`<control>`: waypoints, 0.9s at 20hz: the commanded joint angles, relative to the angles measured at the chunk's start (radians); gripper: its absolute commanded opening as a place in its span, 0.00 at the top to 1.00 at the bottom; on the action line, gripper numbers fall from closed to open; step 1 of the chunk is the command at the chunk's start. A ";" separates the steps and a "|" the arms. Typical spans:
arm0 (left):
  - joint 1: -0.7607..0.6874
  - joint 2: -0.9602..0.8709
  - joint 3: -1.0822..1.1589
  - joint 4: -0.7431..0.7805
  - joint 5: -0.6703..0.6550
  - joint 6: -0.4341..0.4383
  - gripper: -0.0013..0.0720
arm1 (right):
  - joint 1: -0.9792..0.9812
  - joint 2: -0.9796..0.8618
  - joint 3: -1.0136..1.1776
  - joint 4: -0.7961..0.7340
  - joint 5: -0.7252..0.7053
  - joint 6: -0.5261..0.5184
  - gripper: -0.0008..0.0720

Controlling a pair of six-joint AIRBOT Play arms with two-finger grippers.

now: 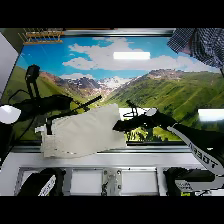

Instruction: Fold the clothes and pants, and hang the long-sleeved shirts on hangers.

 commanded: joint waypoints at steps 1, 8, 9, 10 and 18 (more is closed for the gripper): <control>-0.061 -0.067 0.040 0.001 0.003 -0.009 0.97 | 0.081 -0.031 0.032 0.190 -0.085 -0.071 0.43; -0.243 -0.198 0.059 0.000 0.020 -0.017 0.97 | -0.074 0.059 0.033 -0.117 -0.074 0.142 0.95; -0.271 -0.218 0.059 0.000 0.027 -0.027 0.97 | -0.126 0.097 0.022 -0.230 -0.054 0.204 0.95; -0.299 -0.241 0.059 -0.001 0.043 -0.048 0.97 | -0.182 0.140 0.010 -0.340 -0.027 0.257 0.95; -0.580 -0.502 0.060 -0.078 0.328 -0.115 0.97 | -0.523 0.464 0.017 -0.878 0.325 0.400 0.95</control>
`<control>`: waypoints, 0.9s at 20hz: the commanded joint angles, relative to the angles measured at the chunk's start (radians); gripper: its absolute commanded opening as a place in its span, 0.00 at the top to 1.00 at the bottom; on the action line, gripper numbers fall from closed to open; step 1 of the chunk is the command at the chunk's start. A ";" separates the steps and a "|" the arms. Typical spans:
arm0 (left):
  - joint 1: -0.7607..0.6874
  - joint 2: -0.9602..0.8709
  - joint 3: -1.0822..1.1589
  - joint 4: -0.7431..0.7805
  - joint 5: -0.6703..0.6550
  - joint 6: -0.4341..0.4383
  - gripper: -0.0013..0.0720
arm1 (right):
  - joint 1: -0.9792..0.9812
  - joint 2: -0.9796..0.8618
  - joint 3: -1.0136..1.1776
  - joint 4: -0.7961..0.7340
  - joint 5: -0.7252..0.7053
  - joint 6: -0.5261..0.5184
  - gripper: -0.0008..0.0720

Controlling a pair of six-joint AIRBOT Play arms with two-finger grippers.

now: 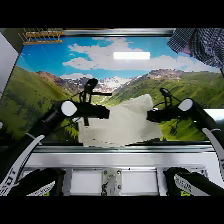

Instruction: Fold the clothes and pants, and hang the long-sleeved shirts on hangers.

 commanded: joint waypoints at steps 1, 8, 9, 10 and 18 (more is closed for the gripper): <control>-0.121 -0.128 0.006 -0.099 0.152 -0.018 0.97 | -0.095 0.133 0.022 -0.237 0.175 0.055 0.95; -0.305 -0.412 0.269 -0.111 0.127 0.016 0.97 | -0.056 0.174 0.191 -0.261 0.383 0.074 0.95; -0.325 -0.454 0.307 -0.111 0.121 0.016 0.97 | -0.034 0.174 0.212 -0.259 0.383 0.088 0.95; -0.341 -0.490 0.339 -0.111 0.117 0.016 0.97 | -0.004 0.174 0.233 -0.260 0.385 0.088 0.95; -0.368 -0.661 0.529 -0.110 0.042 -0.001 0.97 | 0.177 0.174 0.327 -0.267 0.409 0.140 0.95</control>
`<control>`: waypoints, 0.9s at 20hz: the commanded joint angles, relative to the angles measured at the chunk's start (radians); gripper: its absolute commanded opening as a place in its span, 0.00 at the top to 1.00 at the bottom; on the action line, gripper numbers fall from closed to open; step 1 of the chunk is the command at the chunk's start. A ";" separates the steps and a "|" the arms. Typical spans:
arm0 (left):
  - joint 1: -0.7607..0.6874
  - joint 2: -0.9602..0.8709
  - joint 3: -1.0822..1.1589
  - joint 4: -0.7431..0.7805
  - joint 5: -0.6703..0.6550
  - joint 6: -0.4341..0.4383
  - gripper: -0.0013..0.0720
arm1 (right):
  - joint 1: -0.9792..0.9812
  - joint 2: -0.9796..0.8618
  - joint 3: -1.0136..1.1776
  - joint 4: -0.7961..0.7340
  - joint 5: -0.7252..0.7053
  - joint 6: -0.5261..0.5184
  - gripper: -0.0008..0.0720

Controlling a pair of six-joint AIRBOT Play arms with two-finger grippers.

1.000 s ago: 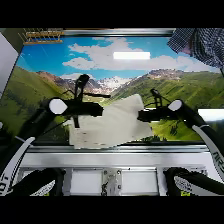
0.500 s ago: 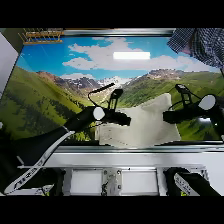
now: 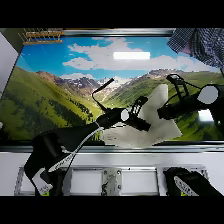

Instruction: Fold the clothes and pants, and hang the long-sleeved shirts on hangers.

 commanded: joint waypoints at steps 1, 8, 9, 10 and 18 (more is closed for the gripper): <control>0.002 -0.042 0.047 0.001 -0.027 -0.021 0.97 | 0.065 0.001 0.030 -0.003 0.010 0.018 0.95; 0.133 0.106 0.047 0.142 -0.122 -0.041 0.97 | 0.107 0.001 0.031 0.000 0.009 0.022 0.95; 0.164 0.141 0.047 0.171 -0.137 -0.041 0.97 | 0.119 0.000 0.031 0.000 0.008 0.026 0.95; 0.196 0.174 0.047 0.195 -0.152 -0.041 0.97 | 0.134 -0.002 0.031 0.001 0.004 0.031 0.95; 0.480 0.372 0.047 0.246 -0.232 -0.040 0.97 | 0.381 -0.092 0.031 0.028 -0.159 0.126 0.95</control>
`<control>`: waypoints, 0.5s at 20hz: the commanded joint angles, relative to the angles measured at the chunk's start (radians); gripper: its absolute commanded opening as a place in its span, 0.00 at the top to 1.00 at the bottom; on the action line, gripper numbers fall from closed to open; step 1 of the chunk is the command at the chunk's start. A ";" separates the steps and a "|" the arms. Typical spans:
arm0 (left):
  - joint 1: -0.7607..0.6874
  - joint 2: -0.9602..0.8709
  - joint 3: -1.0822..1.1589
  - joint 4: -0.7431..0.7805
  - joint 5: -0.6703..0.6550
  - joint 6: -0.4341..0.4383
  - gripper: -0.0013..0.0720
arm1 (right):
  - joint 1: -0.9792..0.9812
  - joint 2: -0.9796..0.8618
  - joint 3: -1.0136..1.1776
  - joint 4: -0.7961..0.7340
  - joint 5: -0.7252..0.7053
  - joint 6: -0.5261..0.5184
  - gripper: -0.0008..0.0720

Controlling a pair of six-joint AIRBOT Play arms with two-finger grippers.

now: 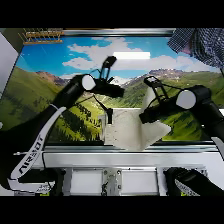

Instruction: Fold the clothes and pants, and hang the long-sleeved shirts on hangers.

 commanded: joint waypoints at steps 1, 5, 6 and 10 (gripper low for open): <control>0.121 0.078 0.001 0.018 -0.048 0.000 0.97 | 0.127 -0.060 0.001 0.026 -0.112 0.055 0.95; 0.219 0.138 0.001 0.018 -0.093 0.004 0.97 | 0.266 -0.184 0.001 0.067 -0.309 0.101 0.95; 0.240 0.153 0.001 0.017 -0.102 0.004 0.97 | 0.298 -0.221 0.001 0.100 -0.376 0.112 0.95; 0.318 0.204 0.001 0.018 -0.134 0.005 0.97 | 0.440 -0.412 0.024 0.333 -0.837 0.079 0.00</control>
